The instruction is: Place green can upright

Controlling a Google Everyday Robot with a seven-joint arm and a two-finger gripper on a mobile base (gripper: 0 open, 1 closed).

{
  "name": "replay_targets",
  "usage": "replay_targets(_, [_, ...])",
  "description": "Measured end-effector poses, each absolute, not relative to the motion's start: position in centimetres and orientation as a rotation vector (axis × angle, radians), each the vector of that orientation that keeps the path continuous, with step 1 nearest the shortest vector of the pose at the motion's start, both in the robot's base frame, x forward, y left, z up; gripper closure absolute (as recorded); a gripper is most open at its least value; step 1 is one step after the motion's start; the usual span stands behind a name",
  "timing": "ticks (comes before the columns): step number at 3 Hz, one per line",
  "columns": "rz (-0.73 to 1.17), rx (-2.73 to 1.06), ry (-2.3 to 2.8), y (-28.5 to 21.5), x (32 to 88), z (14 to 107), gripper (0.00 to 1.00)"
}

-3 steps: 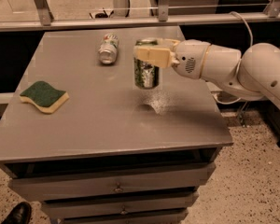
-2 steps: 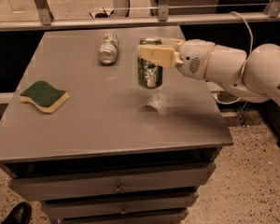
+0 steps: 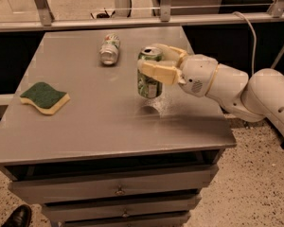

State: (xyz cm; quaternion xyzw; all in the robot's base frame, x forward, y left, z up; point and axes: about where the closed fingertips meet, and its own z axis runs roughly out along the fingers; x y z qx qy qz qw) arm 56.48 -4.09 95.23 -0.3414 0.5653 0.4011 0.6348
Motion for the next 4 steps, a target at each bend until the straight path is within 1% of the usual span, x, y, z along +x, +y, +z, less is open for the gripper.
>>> replay_targets(1, [0.883, -0.839, 1.246, -3.7, 55.7, 94.7, 1.0])
replay_targets(2, [0.883, -0.861, 1.264, -3.3, 55.5, 93.5, 0.83])
replay_targets(4, [0.907, -0.848, 1.289, -3.4, 54.9, 90.8, 0.36])
